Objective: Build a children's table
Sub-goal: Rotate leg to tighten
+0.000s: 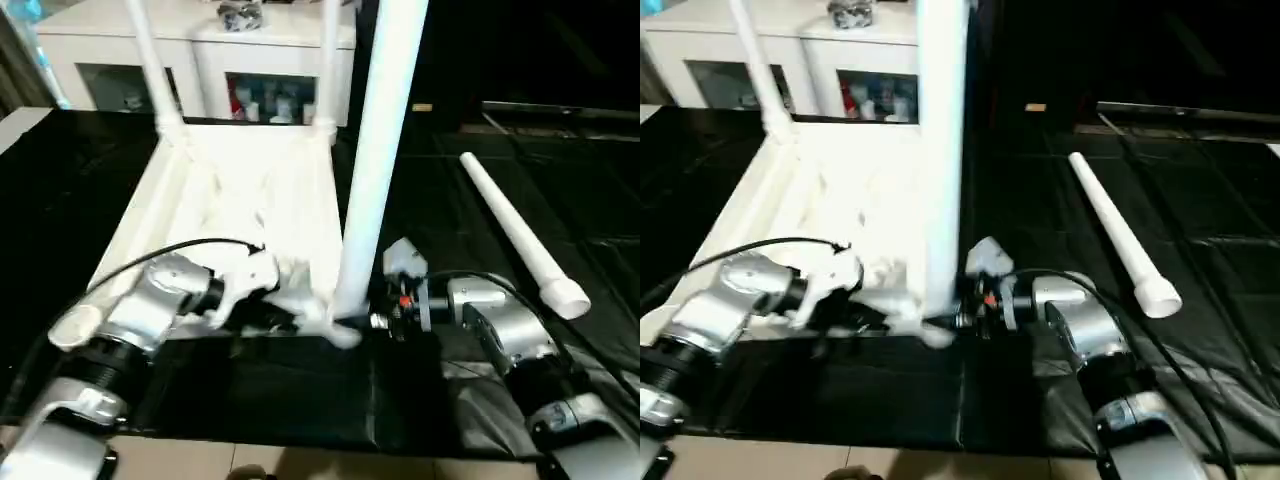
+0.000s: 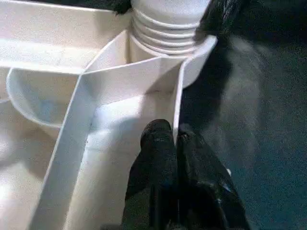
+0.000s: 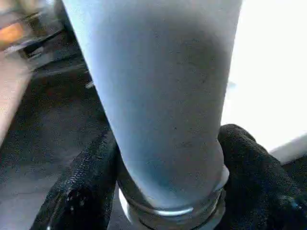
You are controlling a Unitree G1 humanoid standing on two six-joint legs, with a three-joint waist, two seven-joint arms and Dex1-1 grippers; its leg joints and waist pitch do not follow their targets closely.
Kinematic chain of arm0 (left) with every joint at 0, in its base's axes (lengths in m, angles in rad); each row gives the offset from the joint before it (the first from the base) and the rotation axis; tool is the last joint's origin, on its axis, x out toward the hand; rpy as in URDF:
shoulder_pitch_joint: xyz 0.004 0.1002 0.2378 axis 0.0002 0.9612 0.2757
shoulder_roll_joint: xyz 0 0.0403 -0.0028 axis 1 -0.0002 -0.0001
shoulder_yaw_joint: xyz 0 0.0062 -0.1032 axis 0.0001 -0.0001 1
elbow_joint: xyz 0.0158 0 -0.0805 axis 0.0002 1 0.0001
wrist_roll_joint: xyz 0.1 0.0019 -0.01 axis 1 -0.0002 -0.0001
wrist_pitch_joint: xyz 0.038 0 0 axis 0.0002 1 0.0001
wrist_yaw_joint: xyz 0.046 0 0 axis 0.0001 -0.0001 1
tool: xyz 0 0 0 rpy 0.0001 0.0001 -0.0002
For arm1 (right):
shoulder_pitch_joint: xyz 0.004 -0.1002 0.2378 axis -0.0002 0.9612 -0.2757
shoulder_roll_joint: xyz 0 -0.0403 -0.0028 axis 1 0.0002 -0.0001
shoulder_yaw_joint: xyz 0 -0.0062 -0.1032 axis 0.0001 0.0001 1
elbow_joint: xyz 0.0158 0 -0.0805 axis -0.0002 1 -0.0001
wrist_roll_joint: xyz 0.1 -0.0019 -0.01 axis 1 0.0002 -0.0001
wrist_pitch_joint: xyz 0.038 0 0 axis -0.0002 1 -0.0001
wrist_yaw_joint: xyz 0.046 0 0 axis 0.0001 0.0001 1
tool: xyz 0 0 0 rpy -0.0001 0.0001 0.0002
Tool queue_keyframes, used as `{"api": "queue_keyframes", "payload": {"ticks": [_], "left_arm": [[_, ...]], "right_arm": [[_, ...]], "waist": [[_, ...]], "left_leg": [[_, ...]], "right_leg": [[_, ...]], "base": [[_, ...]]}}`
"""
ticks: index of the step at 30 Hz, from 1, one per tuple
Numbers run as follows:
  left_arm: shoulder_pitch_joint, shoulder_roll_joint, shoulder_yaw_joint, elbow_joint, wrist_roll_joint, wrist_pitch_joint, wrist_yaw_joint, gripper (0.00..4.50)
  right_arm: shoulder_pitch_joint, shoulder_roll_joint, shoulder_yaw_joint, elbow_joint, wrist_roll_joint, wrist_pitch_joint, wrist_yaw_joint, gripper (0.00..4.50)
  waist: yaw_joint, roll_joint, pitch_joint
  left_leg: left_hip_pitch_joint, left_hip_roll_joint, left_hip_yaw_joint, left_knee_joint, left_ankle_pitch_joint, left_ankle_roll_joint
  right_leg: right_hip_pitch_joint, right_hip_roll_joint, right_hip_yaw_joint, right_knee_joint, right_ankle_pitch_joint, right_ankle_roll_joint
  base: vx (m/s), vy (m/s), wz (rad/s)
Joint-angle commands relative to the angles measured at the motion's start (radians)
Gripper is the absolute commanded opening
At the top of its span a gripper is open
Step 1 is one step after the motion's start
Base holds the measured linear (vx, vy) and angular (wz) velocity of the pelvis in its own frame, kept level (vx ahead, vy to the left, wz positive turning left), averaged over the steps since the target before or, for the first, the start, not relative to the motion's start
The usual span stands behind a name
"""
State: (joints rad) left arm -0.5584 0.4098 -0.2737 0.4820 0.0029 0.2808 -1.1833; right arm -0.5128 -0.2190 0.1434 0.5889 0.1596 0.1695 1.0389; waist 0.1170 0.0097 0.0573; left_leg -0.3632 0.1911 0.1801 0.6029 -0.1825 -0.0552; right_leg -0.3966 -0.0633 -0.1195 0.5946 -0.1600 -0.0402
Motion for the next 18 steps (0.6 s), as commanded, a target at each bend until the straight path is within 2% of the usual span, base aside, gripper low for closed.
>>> {"api": "queue_keyframes", "payload": {"ticks": [1, 2, 3, 4, 5, 6, 7, 8, 9, 10, 11, 13, 14, 16, 17, 18], "left_arm": [[-0.021, -0.068, 0.053, -0.066, -0.052, 0.074, 0.121, 0.0], [-0.018, -0.11, 0.077, -0.098, -0.059, 0.138, 0.187, 0.0], [-0.016, -0.141, 0.094, -0.121, -0.064, 0.18, 0.235, 0.0], [-0.014, -0.176, 0.109, -0.144, -0.063, 0.221, 0.291, 0.0], [-0.014, -0.199, 0.116, -0.157, -0.058, 0.237, 0.325, 0.0], [-0.017, -0.246, 0.133, -0.171, -0.049, 0.255, 0.401, 0.0], [-0.018, -0.254, 0.136, -0.172, -0.048, 0.256, 0.414, 0.0], [-0.021, -0.276, 0.145, -0.175, -0.046, 0.261, 0.448, 0.0], [-0.029, -0.317, 0.158, -0.179, -0.036, 0.265, 0.516, 0.0], [-0.029, -0.317, 0.158, -0.179, -0.036, 0.265, 0.516, 0.0], [-0.033, -0.327, 0.16, -0.178, -0.032, 0.264, 0.534, 0.0], [-0.033, -0.335, 0.15, -0.197, -0.016, 0.283, 0.561, 0.0], [-0.033, -0.334, 0.141, -0.205, -0.008, 0.289, 0.569, 0.0], [-0.03, -0.325, 0.134, -0.211, -0.008, 0.291, 0.558, 0.0], [-0.026, -0.319, 0.131, -0.216, -0.007, 0.292, 0.553, 0.0], [-0.022, -0.31, 0.126, -0.218, -0.005, 0.291, 0.543, 0.0]], "right_arm": [[0.009, 0.069, 0.023, 0.001, -0.003, 0.036, -0.089, 2.7], [0.0, 0.117, -0.011, 0.021, 0.005, 0.053, -0.188, 2.7], [-0.011, 0.154, -0.038, 0.04, 0.015, 0.069, -0.262, 2.7], [-0.03, 0.199, -0.074, 0.069, 0.031, 0.082, -0.354, 2.7], [-0.048, 0.229, -0.1, 0.095, 0.043, 0.085, -0.419, 2.7], [-0.085, 0.278, -0.142, 0.148, 0.062, 0.085, -0.523, 2.7], [-0.091, 0.285, -0.147, 0.156, 0.065, 0.084, -0.536, 2.7], [-0.105, 0.302, -0.16, 0.174, 0.069, 0.082, -0.568, 2.69], [-0.13, 0.325, -0.162, 0.201, 0.052, 0.068, -0.605, 2.69], [-0.13, 0.325, -0.162, 0.201, 0.052, 0.068, -0.605, 2.69], [-0.138, 0.329, -0.157, 0.209, 0.042, 0.061, -0.609, 2.69], [-0.146, 0.339, -0.156, 0.209, 0.015, 0.047, -0.612, 2.69], [-0.15, 0.342, -0.156, 0.212, 0.006, 0.035, -0.609, 2.69], [-0.138, 0.328, -0.134, 0.201, -0.013, 0.002, -0.564, 2.69], [-0.132, 0.32, -0.125, 0.2, -0.02, -0.014, -0.56, 3.22], [-0.122, 0.31, -0.118, 0.194, -0.024, -0.025, -0.553, 3.22]], "waist": [[-0.006, -0.005, -0.064], [-0.017, -0.002, -0.066], [-0.027, -0.004, -0.065], [-0.033, -0.004, -0.067], [-0.051, -0.002, -0.067], [-0.057, -0.003, -0.067], [-0.065, -0.001, -0.069], [-0.064, -0.002, -0.07], [-0.064, -0.002, -0.071], [-0.067, -0.002, -0.073], [-0.064, -0.002, -0.078], [-0.064, -0.002, -0.079], [-0.061, -0.002, -0.083], [-0.06, -0.003, -0.084], [-0.059, -0.001, -0.085], [-0.059, -0.001, -0.084]], "left_leg": [[0.019, 0.047, -0.026, -0.074, -0.258, 0.003], [0.012, 0.049, -0.029, -0.076, -0.244, 0.0], [0.013, 0.047, -0.029, -0.075, -0.248, 0.002], [0.012, 0.047, -0.029, -0.073, -0.248, -0.001], [0.0, 0.044, -0.034, -0.077, -0.235, 0.0], [0.0, 0.042, -0.035, -0.075, -0.237, 0.0], [0.0, 0.039, -0.034, -0.071, -0.227, 0.006], [0.0, 0.037, -0.032, -0.069, -0.221, 0.011], [0.005, 0.036, -0.028, -0.067, -0.204, 0.024], [0.003, 0.037, -0.026, -0.066, -0.192, 0.028], [-0.001, 0.037, -0.024, -0.065, -0.152, 0.049], [-0.001, 0.039, -0.022, -0.064, -0.131, 0.064], [-0.005, 0.04, -0.023, -0.063, -0.101, 0.071], [-0.006, 0.039, -0.022, -0.061, -0.083, 0.083], [-0.007, 0.04, -0.022, -0.06, -0.064, 0.097], [-0.007, 0.041, -0.022, -0.06, -0.063, 0.1]], "right_leg": [[0.047, -0.107, 0.057, -0.101, -0.515, -0.093], [0.051, -0.108, 0.058, -0.098, -0.503, -0.092], [0.049, -0.107, 0.055, -0.104, -0.508, -0.089], [0.05, -0.107, 0.056, -0.1, -0.501, -0.093], [0.056, -0.104, 0.05, -0.099, -0.491, -0.094], [0.057, -0.104, 0.048, -0.1, -0.495, -0.088], [0.054, -0.105, 0.05, -0.106, -0.486, -0.089], [0.055, -0.103, 0.05, -0.105, -0.478, -0.088], [0.051, -0.101, 0.054, -0.104, -0.442, -0.098], [0.051, -0.099, 0.057, -0.099, -0.411, -0.108], [0.055, -0.096, 0.059, -0.086, -0.319, -0.133], [0.054, -0.095, 0.059, -0.079, -0.266, -0.152], [0.059, -0.095, 0.061, -0.069, -0.211, -0.166], [0.058, -0.094, 0.062, -0.065, -0.172, -0.177], [0.059, -0.094, 0.062, -0.059, -0.13, -0.192], [0.059, -0.093, 0.062, -0.058, -0.124, -0.195]], "base": [[0.0, 0.0, 0.0], [0.0, 0.0, 0.0], [0.0, 0.0, 0.0], [0.0, 0.0, 0.0], [0.0, 0.0, 0.0], [0.0, 0.0, 0.0], [0.0, 0.0, 0.0], [0.0, 0.0, 0.0], [0.0, 0.0, 0.0], [0.0, 0.0, 0.0], [0.0, 0.0, 0.0], [0.0, 0.0, 0.0], [0.0, 0.0, 0.0], [0.0, 0.0, 0.0], [0.0, 0.0, 0.0], [0.0, 0.0, 0.0]]}}
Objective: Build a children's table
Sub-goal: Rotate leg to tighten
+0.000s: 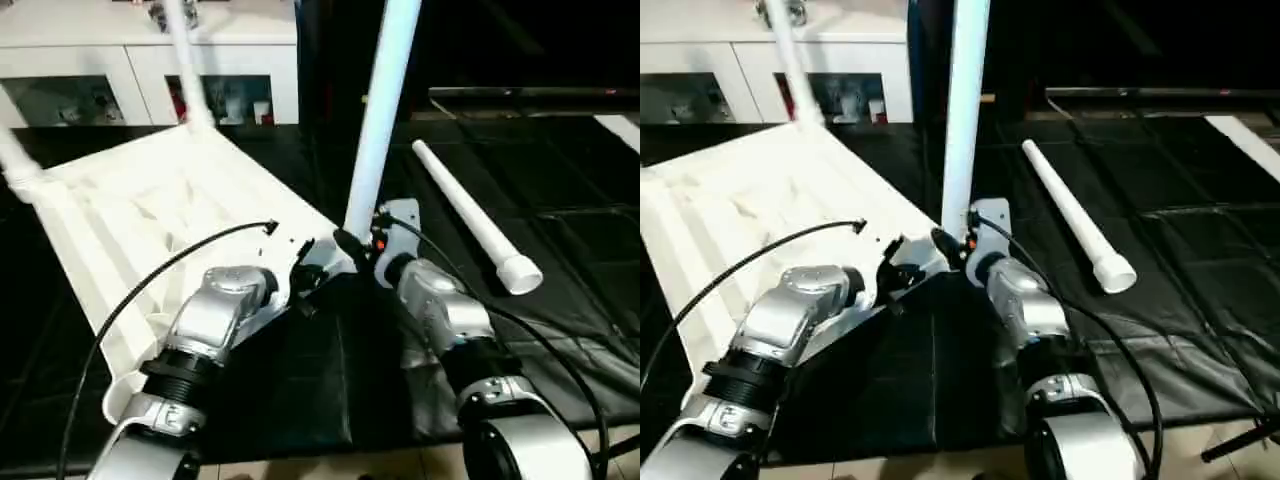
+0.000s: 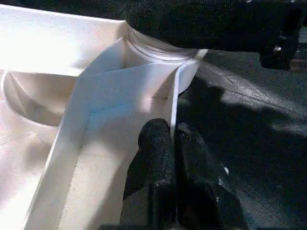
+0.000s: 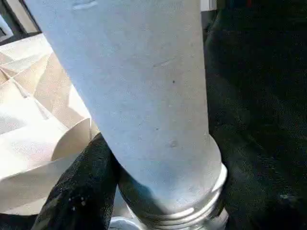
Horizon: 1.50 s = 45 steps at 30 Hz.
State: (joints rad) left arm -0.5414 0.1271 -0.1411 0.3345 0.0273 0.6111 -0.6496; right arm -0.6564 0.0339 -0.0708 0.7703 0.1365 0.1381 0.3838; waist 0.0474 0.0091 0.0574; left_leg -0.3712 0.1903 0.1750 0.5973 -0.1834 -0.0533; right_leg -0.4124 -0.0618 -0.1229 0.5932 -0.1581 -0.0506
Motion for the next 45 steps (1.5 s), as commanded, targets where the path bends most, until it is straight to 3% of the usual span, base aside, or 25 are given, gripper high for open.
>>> {"api": "queue_keyframes", "payload": {"ticks": [1, 4, 5, 7, 11, 15, 16, 19, 21, 23, 25, 26, 29, 30, 31, 32, 40, 45], "left_arm": [[-0.035, -0.018, -0.01, -0.072, -0.028, -0.039, 0.002, 0.0], [-0.027, 0.007, -0.022, -0.071, -0.025, -0.046, -0.024, 0.0], [-0.019, 0.031, -0.034, -0.072, -0.026, -0.05, -0.057, 0.0], [-0.009, 0.074, -0.051, -0.065, -0.027, -0.07, -0.12, 0.0], [-0.004, 0.123, -0.067, -0.046, -0.032, -0.111, -0.198, 0.0], [-0.002, 0.195, -0.101, -0.026, -0.044, -0.18, -0.328, 0.0], [-0.001, 0.23, -0.123, -0.016, -0.049, -0.225, -0.4, 0.0], [0.0, 0.265, -0.147, -0.012, -0.057, -0.268, -0.476, 0.0], [0.003, 0.291, -0.163, -0.014, -0.068, -0.302, -0.547, 0.0], [0.002, 0.329, -0.198, -0.004, -0.068, -0.353, -0.644, 0.0], [-0.001, 0.342, -0.214, 0.008, -0.063, -0.384, -0.674, 0.0], [-0.009, 0.352, -0.231, 0.026, -0.057, -0.416, -0.706, 0.0], [-0.02, 0.361, -0.254, 0.046, -0.047, -0.461, -0.752, 0.0], [-0.022, 0.362, -0.257, 0.049, -0.046, -0.468, -0.758, 0.0], [-0.025, 0.361, -0.26, 0.052, -0.044, -0.472, -0.761, 0.0], [-0.028, 0.36, -0.262, 0.058, -0.041, -0.479, -0.767, 0.0], [-0.042, 0.355, -0.272, 0.092, -0.03, -0.521, -0.781, 0.0], [-0.051, 0.357, -0.276, 0.131, -0.026, -0.555, -0.788, 0.0]], "right_arm": [[0.031, 0.046, 0.101, 0.006, -0.001, -0.001, 0.111, 3.36], [0.057, 0.017, 0.107, -0.02, 0.002, -0.012, 0.14, 3.42], [0.086, -0.015, 0.111, -0.056, 0.002, -0.018, 0.178, 3.75], [0.129, -0.069, 0.099, -0.13, 0.027, -0.003, 0.259, 3.8], [0.175, -0.138, 0.089, -0.222, 0.069, 0.01, 0.383, 4.19], [0.217, -0.241, 0.097, -0.31, 0.123, 0.025, 0.553, 4.46], [0.228, -0.294, 0.104, -0.336, 0.132, 0.031, 0.625, 4.46], [0.225, -0.337, 0.11, -0.345, 0.135, 0.039, 0.69, 4.46], [0.22, -0.37, 0.131, -0.353, 0.122, 0.036, 0.737, 4.46], [0.212, -0.406, 0.181, -0.355, 0.088, 0.015, 0.801, 4.46], [0.213, -0.417, 0.203, -0.368, 0.09, 0.024, 0.833, 4.46], [0.213, -0.425, 0.232, -0.384, 0.093, 0.036, 0.87, 4.46], [0.201, -0.42, 0.272, -0.377, 0.067, 0.002, 0.904, 4.46], [0.197, -0.418, 0.279, -0.371, 0.059, -0.007, 0.91, 4.46], [0.193, -0.417, 0.288, -0.365, 0.053, -0.015, 0.921, 4.46], [0.189, -0.418, 0.298, -0.361, 0.051, -0.021, 0.934, 4.46], [0.18, -0.43, 0.341, -0.361, 0.049, -0.017, 0.996, 4.46], [0.179, -0.443, 0.355, -0.349, 0.038, -0.026, 1.015, 4.0]], "waist": [[0.011, -0.001, -0.085], [0.014, -0.001, -0.079], [0.015, -0.001, -0.077], [0.018, -0.001, -0.073], [0.022, 0.001, -0.074], [0.029, 0.002, -0.074], [0.036, 0.006, -0.072], [0.05, 0.006, -0.071], [0.053, 0.007, -0.07], [0.066, 0.007, -0.072], [0.069, 0.003, -0.069], [0.074, 0.006, -0.07], [0.08, -0.003, -0.071], [0.085, 0.001, -0.071], [0.084, -0.005, -0.071], [0.085, -0.003, -0.071], [0.085, -0.01, -0.072], [0.086, -0.01, -0.072]], "left_leg": [[0.001, 0.042, -0.016, -0.054, -0.066, 0.103], [0.004, 0.042, -0.015, -0.055, -0.095, 0.104], [0.006, 0.042, -0.015, -0.057, -0.117, 0.095], [0.009, 0.043, -0.015, -0.059, -0.148, 0.088], [0.01, 0.044, -0.017, -0.06, -0.157, 0.076], [0.01, 0.043, -0.017, -0.06, -0.167, 0.085], [0.018, 0.044, -0.016, -0.06, -0.183, 0.083], [0.028, 0.048, -0.013, -0.061, -0.201, 0.067], [0.027, 0.049, -0.014, -0.062, -0.201, 0.062], [0.031, 0.054, -0.014, -0.062, -0.195, 0.053], [0.034, 0.054, -0.011, -0.063, -0.208, 0.053], [0.037, 0.054, -0.01, -0.062, -0.217, 0.05], [0.028, 0.059, -0.013, -0.067, -0.204, 0.046], [0.031, 0.058, -0.012, -0.066, -0.206, 0.041], [0.03, 0.058, -0.011, -0.066, -0.206, 0.04], [0.027, 0.058, -0.013, -0.067, -0.208, 0.035], [0.021, 0.055, -0.013, -0.065, -0.179, 0.046], [0.022, 0.055, -0.013, -0.065, -0.186, 0.045]], "right_leg": [[0.075, -0.096, 0.066, -0.057, -0.123, -0.188], [0.074, -0.096, 0.064, -0.065, -0.169, -0.179], [0.073, -0.094, 0.064, -0.072, -0.219, -0.164], [0.073, -0.094, 0.065, -0.078, -0.266, -0.144], [0.073, -0.092, 0.065, -0.077, -0.27, -0.136], [0.074, -0.092, 0.065, -0.083, -0.289, -0.123], [0.065, -0.089, 0.065, -0.087, -0.311, -0.124], [0.058, -0.091, 0.067, -0.088, -0.338, -0.127], [0.06, -0.093, 0.067, -0.088, -0.345, -0.13], [0.057, -0.092, 0.068, -0.084, -0.335, -0.136], [0.053, -0.091, 0.07, -0.086, -0.339, -0.139], [0.052, -0.092, 0.072, -0.085, -0.345, -0.142], [0.06, -0.097, 0.073, -0.08, -0.351, -0.131], [0.057, -0.1, 0.073, -0.081, -0.362, -0.13], [0.057, -0.101, 0.074, -0.081, -0.363, -0.13], [0.06, -0.102, 0.073, -0.079, -0.369, -0.127], [0.062, -0.1, 0.072, -0.08, -0.377, -0.105], [0.062, -0.102, 0.072, -0.081, -0.389, -0.104]], "base": [[0.0, 0.0, 0.0], [0.0, 0.0, 0.0], [0.0, 0.0, 0.0], [0.0, 0.0, 0.0], [0.0, 0.0, 0.0], [0.0, 0.0, 0.0], [0.0, 0.0, 0.0], [0.0, 0.0, 0.0], [0.0, 0.0, 0.0], [0.0, 0.0, 0.0], [0.0, 0.0, 0.0], [0.0, 0.0, 0.0], [0.0, 0.0, 0.0], [0.0, 0.0, 0.0], [0.0, 0.0, 0.0], [0.0, 0.0, 0.0], [0.0, 0.0, 0.0], [0.0, 0.0, 0.0]]}}
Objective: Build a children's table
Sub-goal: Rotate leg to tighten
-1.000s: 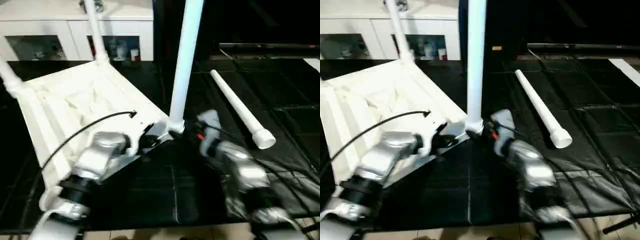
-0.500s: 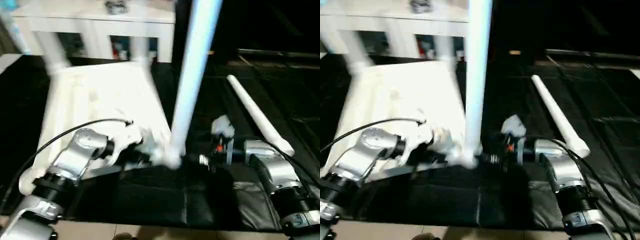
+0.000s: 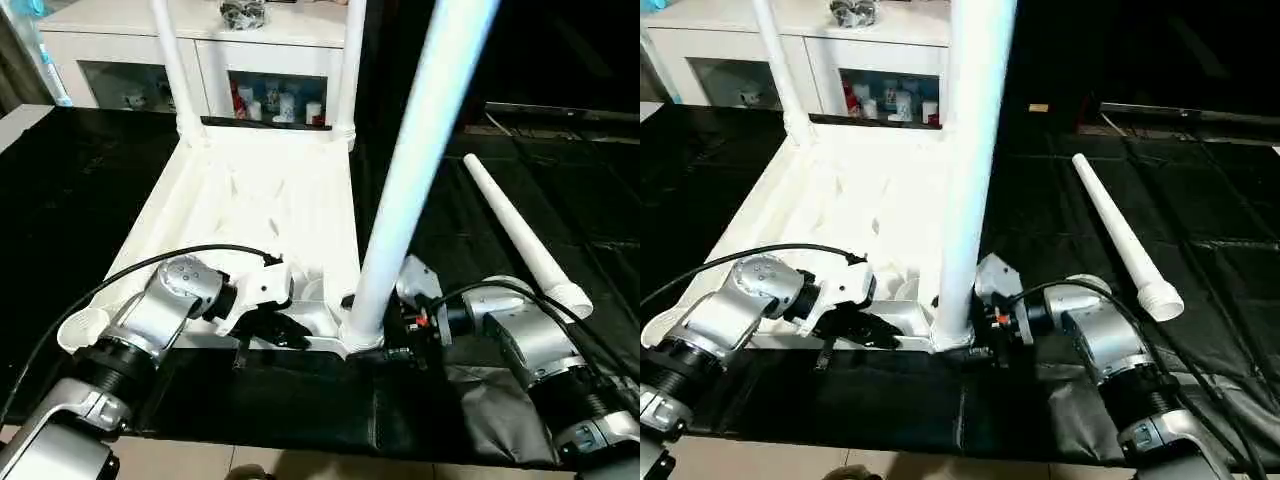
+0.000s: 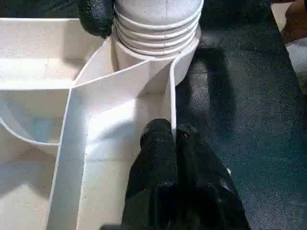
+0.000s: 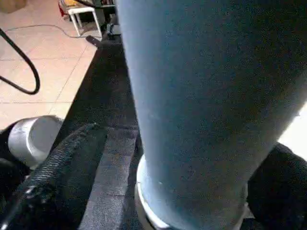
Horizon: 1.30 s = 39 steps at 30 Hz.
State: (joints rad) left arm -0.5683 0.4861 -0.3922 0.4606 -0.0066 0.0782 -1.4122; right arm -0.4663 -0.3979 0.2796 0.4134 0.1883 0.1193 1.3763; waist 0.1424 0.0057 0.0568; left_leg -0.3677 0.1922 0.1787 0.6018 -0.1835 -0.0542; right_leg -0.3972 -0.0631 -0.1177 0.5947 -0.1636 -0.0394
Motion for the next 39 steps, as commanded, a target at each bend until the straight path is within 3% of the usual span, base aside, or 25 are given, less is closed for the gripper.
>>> {"api": "queue_keyframes", "payload": {"ticks": [1, 17, 24, 28, 31, 32, 33, 34, 35, 37, 39], "left_arm": [[-0.025, -0.002, -0.025, 0.006, 0.008, -0.023, -0.026, 0.0], [-0.034, -0.01, -0.021, 0.045, 0.014, -0.04, -0.028, 0.0], [-0.029, -0.017, -0.007, 0.054, 0.011, -0.028, -0.006, 0.0], [-0.033, -0.06, 0.045, 0.042, -0.01, 0.078, 0.105, 0.0], [-0.036, -0.099, 0.084, 0.019, -0.021, 0.152, 0.203, 0.0], [-0.037, -0.124, 0.107, -0.001, -0.032, 0.202, 0.255, 0.0], [-0.041, -0.176, 0.152, -0.032, -0.05, 0.289, 0.356, 0.0], [-0.041, -0.176, 0.152, -0.032, -0.05, 0.289, 0.356, 0.0], [-0.045, -0.218, 0.184, -0.057, -0.062, 0.353, 0.432, 0.0], [-0.047, -0.248, 0.207, -0.072, -0.067, 0.385, 0.481, 0.0], [-0.047, -0.303, 0.238, -0.1, -0.067, 0.429, 0.566, 0.0]], "right_arm": [[-0.012, -0.012, 0.005, 0.009, -0.015, -0.008, 0.023, 4.0], [-0.006, -0.008, 0.008, 0.023, 0.003, 0.015, 0.03, 2.73], [0.003, 0.002, 0.013, 0.015, 0.007, 0.014, 0.022, 2.59], [0.031, 0.048, -0.026, -0.009, 0.031, 0.059, -0.081, 2.55], [0.04, 0.095, -0.064, -0.004, 0.033, 0.111, -0.207, 2.54], [0.048, 0.12, -0.077, -0.001, 0.029, 0.115, -0.266, 2.53], [0.054, 0.166, -0.096, 0.013, 0.012, 0.139, -0.385, 2.53], [0.054, 0.166, -0.096, 0.013, 0.012, 0.139, -0.385, 2.53], [0.049, 0.209, -0.115, 0.037, 0.0, 0.158, -0.481, 2.52], [0.037, 0.241, -0.135, 0.06, -0.001, 0.164, -0.541, 2.52], [0.007, 0.302, -0.18, 0.108, 0.004, 0.189, -0.658, 2.52]], "waist": [[-0.009, -0.007, -0.071], [-0.007, -0.004, -0.074], [-0.007, 0.0, -0.074], [-0.009, 0.001, -0.07], [-0.017, -0.001, -0.065], [-0.026, -0.003, -0.061], [-0.032, 0.002, -0.061], [-0.045, -0.002, -0.059], [-0.051, -0.003, -0.061], [-0.066, -0.006, -0.061], [-0.078, 0.001, -0.065]], "left_leg": [[0.019, 0.053, -0.016, -0.069, -0.185, 0.045], [0.019, 0.055, -0.017, -0.069, -0.183, 0.042], [0.019, 0.057, -0.018, -0.07, -0.185, 0.04], [0.025, 0.058, -0.016, -0.071, -0.212, 0.03], [0.026, 0.053, -0.022, -0.074, -0.251, 0.012], [0.029, 0.05, -0.024, -0.075, -0.272, 0.002], [0.03, 0.05, -0.025, -0.074, -0.279, -0.005], [0.03, 0.045, -0.028, -0.074, -0.298, -0.009], [0.029, 0.044, -0.028, -0.073, -0.299, -0.011], [0.018, 0.039, -0.03, -0.072, -0.287, -0.004], [0.019, 0.037, -0.03, -0.07, -0.261, 0.008]], "right_leg": [[0.047, -0.101, 0.067, -0.083, -0.386, -0.114], [0.049, -0.102, 0.067, -0.077, -0.347, -0.134], [0.049, -0.101, 0.067, -0.076, -0.337, -0.139], [0.045, -0.102, 0.068, -0.082, -0.356, -0.149], [0.049, -0.105, 0.062, -0.094, -0.448, -0.121], [0.047, -0.106, 0.059, -0.103, -0.506, -0.098], [0.047, -0.106, 0.057, -0.103, -0.515, -0.097], [0.048, -0.105, 0.049, -0.111, -0.55, -0.086], [0.051, -0.106, 0.048, -0.111, -0.557, -0.079], [0.058, -0.106, 0.043, -0.115, -0.567, -0.062], [0.056, -0.105, 0.044, -0.115, -0.532, -0.066]], "base": [[0.0, 0.0, 0.0], [0.0, 0.0, 0.0], [0.0, 0.0, 0.0], [0.0, 0.0, 0.0], [0.0, 0.0, 0.0], [0.0, 0.0, 0.0], [0.0, 0.0, 0.0], [0.0, 0.0, 0.0], [0.0, 0.0, 0.0], [0.0, 0.0, 0.0], [0.0, 0.0, 0.0]]}}
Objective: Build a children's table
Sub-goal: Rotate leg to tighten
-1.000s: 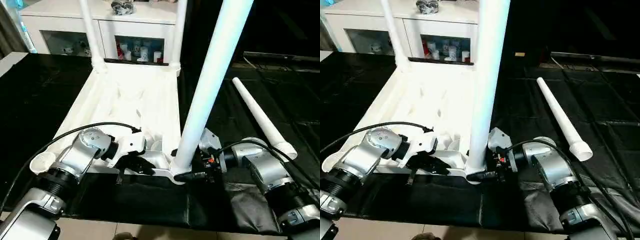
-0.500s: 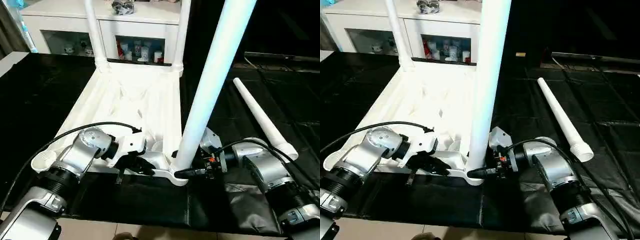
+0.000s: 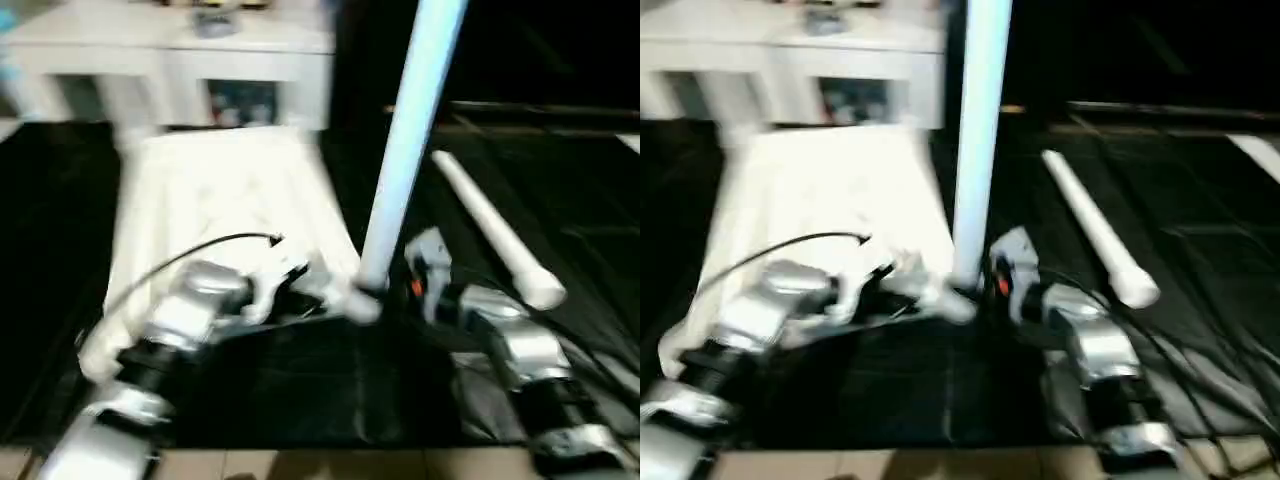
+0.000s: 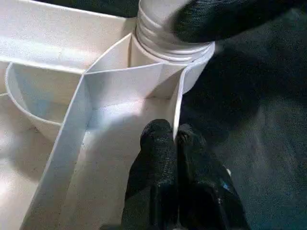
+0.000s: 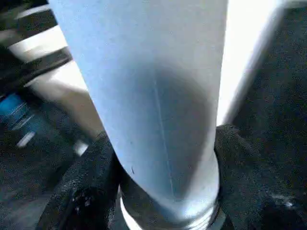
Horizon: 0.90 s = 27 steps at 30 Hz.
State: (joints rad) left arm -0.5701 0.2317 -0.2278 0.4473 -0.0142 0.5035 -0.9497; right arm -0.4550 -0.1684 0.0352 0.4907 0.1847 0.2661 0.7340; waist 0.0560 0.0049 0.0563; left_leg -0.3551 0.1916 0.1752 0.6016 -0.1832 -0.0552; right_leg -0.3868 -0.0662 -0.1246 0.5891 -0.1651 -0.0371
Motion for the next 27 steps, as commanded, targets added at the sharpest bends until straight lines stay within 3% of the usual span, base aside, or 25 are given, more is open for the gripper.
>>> {"api": "queue_keyframes", "payload": {"ticks": [1, 3, 4, 5, 7, 10, 12, 13, 14, 17, 21, 27], "left_arm": [[-0.045, -0.081, 0.088, -0.101, -0.058, 0.024, 0.153, 0.0], [-0.046, -0.118, 0.094, -0.115, -0.05, 0.04, 0.206, 0.0], [-0.048, -0.139, 0.092, -0.123, -0.041, 0.051, 0.235, 0.0], [-0.051, -0.152, 0.089, -0.126, -0.031, 0.053, 0.257, 0.0], [-0.054, -0.159, 0.085, -0.129, -0.019, 0.057, 0.274, 0.0], [-0.053, -0.156, 0.078, -0.139, -0.009, 0.065, 0.283, 0.0], [-0.042, -0.144, 0.069, -0.155, -0.01, 0.077, 0.278, 0.0], [-0.034, -0.131, 0.062, -0.162, -0.009, 0.078, 0.267, 0.0], [-0.028, -0.119, 0.055, -0.166, -0.007, 0.077, 0.255, 0.0], [-0.009, -0.079, 0.032, -0.177, -0.009, 0.068, 0.202, 0.0], [0.008, -0.016, 0.009, -0.186, -0.016, 0.052, 0.12, 0.0], [0.005, 0.083, -0.012, -0.162, -0.017, -0.037, -0.005, 0.0]], "right_arm": [[-0.027, 0.108, 0.035, 0.062, 0.012, 0.06, -0.09, 2.52], [-0.063, 0.149, -0.004, 0.112, 0.019, 0.085, -0.189, 2.52], [-0.09, 0.167, -0.024, 0.144, 0.02, 0.093, -0.242, 2.52], [-0.11, 0.179, -0.036, 0.167, 0.023, 0.089, -0.263, 2.52], [-0.118, 0.181, -0.03, 0.17, 0.015, 0.069, -0.254, 2.52], [-0.112, 0.177, -0.006, 0.149, -0.007, 0.044, -0.219, 3.21], [-0.103, 0.173, -0.001, 0.136, -0.017, 0.035, -0.202, 3.3], [-0.094, 0.164, 0.004, 0.125, -0.02, 0.028, -0.189, 3.3], [-0.086, 0.153, 0.005, 0.115, -0.022, 0.025, -0.179, 3.61], [-0.062, 0.103, 0.005, 0.081, -0.009, 0.018, -0.13, 3.7], [-0.028, 0.026, -0.007, 0.009, 0.033, 0.031, -0.005, 4.11], [0.012, -0.13, 0.031, -0.086, 0.045, 0.046, 0.219, 4.39]], "waist": [[0.003, 0.0, -0.065], [-0.009, -0.001, -0.07], [-0.012, 0.0, -0.072], [-0.016, 0.0, -0.076], [-0.011, -0.002, -0.083], [-0.002, -0.001, -0.085], [-0.001, 0.0, -0.083], [0.0, 0.001, -0.08], [0.0, 0.0, -0.078], [0.0, 0.003, -0.073], [0.005, 0.003, -0.073], [0.018, 0.004, -0.073]], "left_leg": [[0.004, 0.038, -0.026, -0.07, -0.255, 0.012], [-0.006, 0.038, -0.028, -0.071, -0.214, 0.023], [-0.005, 0.039, -0.026, -0.07, -0.205, 0.027], [-0.009, 0.039, -0.025, -0.066, -0.164, 0.037], [-0.011, 0.038, -0.02, -0.061, -0.114, 0.06], [-0.015, 0.038, -0.016, -0.056, -0.042, 0.107], [-0.015, 0.04, -0.016, -0.057, -0.053, 0.115], [-0.013, 0.041, -0.015, -0.059, -0.074, 0.11], [-0.012, 0.042, -0.016, -0.061, -0.098, 0.099], [-0.006, 0.042, -0.015, -0.064, -0.143, 0.077], [-0.005, 0.044, -0.017, -0.065, -0.157, 0.069], [-0.006, 0.042, -0.016, -0.063, -0.163, 0.076]], "right_leg": [[0.044, -0.099, 0.052, -0.108, -0.508, -0.079], [0.052, -0.096, 0.054, -0.094, -0.415, -0.111], [0.051, -0.095, 0.058, -0.09, -0.39, -0.121], [0.055, -0.095, 0.061, -0.079, -0.308, -0.152], [0.056, -0.093, 0.064, -0.068, -0.22, -0.172], [0.052, -0.089, 0.067, -0.051, -0.081, -0.205], [0.054, -0.091, 0.066, -0.053, -0.091, -0.207], [0.053, -0.091, 0.065, -0.058, -0.127, -0.203], [0.053, -0.091, 0.065, -0.061, -0.164, -0.194], [0.05, -0.09, 0.066, -0.072, -0.241, -0.169], [0.05, -0.09, 0.067, -0.074, -0.262, -0.156], [0.051, -0.088, 0.067, -0.077, -0.276, -0.139]], "base": [[0.0, 0.0, 0.0], [0.0, 0.0, 0.0], [0.0, 0.0, 0.0], [0.0, 0.0, 0.0], [0.0, 0.0, 0.0], [0.0, 0.0, 0.0], [0.0, 0.0, 0.0], [0.0, 0.0, 0.0], [0.0, 0.0, 0.0], [0.0, 0.0, 0.0], [0.0, 0.0, 0.0], [0.0, 0.0, 0.0]]}}
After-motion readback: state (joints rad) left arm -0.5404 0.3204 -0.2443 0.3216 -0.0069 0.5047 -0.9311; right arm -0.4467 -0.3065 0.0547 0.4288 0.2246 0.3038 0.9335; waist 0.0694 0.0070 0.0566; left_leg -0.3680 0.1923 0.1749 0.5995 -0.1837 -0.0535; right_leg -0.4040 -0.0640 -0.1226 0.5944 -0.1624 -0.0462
